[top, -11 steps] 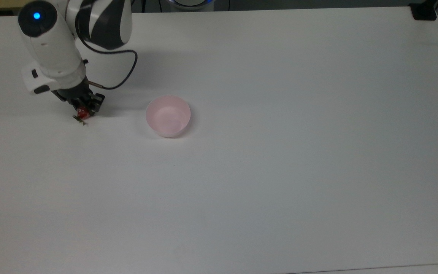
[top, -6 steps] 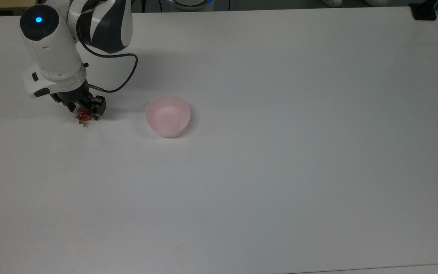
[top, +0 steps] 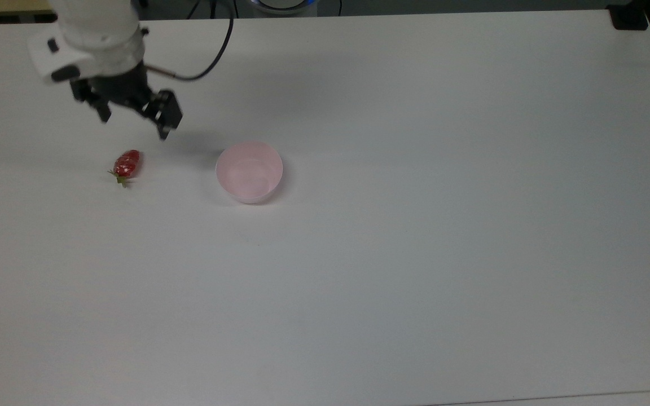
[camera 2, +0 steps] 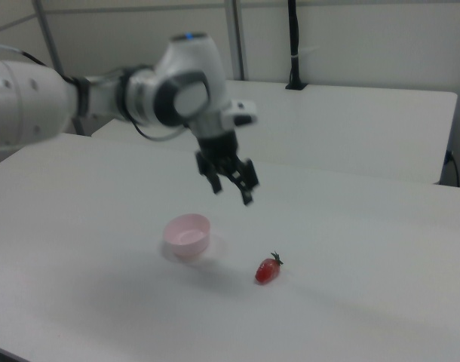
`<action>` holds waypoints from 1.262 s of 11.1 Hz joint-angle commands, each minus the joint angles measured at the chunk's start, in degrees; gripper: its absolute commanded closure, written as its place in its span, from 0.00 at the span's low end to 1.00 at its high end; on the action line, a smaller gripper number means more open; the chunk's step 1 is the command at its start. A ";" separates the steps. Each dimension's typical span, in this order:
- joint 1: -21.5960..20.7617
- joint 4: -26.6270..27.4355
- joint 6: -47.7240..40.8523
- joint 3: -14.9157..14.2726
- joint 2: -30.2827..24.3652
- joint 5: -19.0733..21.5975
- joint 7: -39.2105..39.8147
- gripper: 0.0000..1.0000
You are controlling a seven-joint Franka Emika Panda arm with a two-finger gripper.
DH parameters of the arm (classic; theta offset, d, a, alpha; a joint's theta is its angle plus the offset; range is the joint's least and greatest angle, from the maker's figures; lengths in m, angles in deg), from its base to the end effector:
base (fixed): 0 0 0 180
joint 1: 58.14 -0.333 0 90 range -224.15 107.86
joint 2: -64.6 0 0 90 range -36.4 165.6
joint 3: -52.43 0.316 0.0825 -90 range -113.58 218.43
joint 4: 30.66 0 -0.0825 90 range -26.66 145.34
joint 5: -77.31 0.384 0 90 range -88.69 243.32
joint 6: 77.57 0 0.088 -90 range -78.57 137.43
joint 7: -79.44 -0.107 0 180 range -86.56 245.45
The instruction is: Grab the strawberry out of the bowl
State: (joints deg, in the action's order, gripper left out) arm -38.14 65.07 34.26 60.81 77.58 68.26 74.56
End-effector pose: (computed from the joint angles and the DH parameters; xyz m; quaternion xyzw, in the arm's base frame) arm 0.6186 -0.1451 0.4772 0.9909 -0.1185 0.0252 0.0594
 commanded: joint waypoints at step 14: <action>-22.03 2.09 -12.51 -9.35 -19.31 8.97 0.32 0.00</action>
State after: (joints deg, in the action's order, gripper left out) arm -60.19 66.16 20.66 51.83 59.14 77.48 73.00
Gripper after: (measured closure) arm 0.000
